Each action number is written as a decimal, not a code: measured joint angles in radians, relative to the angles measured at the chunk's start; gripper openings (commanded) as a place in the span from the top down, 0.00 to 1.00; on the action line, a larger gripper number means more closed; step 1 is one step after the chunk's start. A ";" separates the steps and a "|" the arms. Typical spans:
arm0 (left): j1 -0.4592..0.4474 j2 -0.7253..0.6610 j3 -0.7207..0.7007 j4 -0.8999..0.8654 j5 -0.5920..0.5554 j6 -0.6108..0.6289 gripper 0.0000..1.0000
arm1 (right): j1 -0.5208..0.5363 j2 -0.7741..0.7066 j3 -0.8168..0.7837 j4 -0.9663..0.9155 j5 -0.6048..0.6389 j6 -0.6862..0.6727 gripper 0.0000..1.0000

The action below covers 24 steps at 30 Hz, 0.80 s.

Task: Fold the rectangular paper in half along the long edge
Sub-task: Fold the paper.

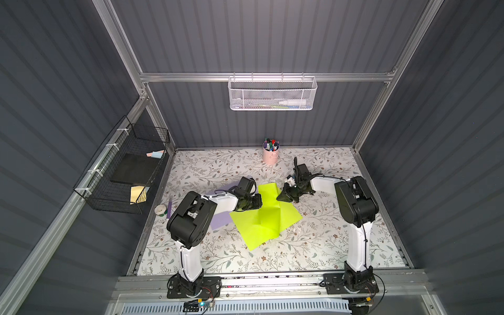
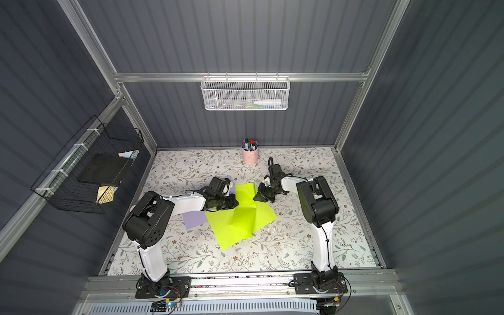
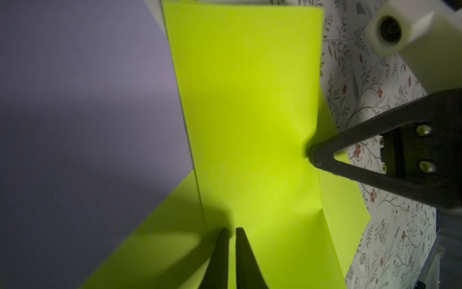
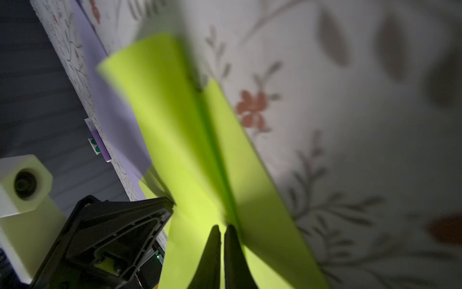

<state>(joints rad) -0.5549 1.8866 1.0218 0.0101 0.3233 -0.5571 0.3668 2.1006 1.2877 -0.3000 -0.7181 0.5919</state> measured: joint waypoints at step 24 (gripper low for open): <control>0.000 0.004 0.000 0.008 0.008 0.008 0.88 | 0.084 0.066 0.114 0.012 0.043 0.060 1.00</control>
<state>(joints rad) -0.5549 1.8908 1.0218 0.0177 0.3309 -0.5495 0.4511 2.1666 1.4017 -0.2878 -0.6746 0.6521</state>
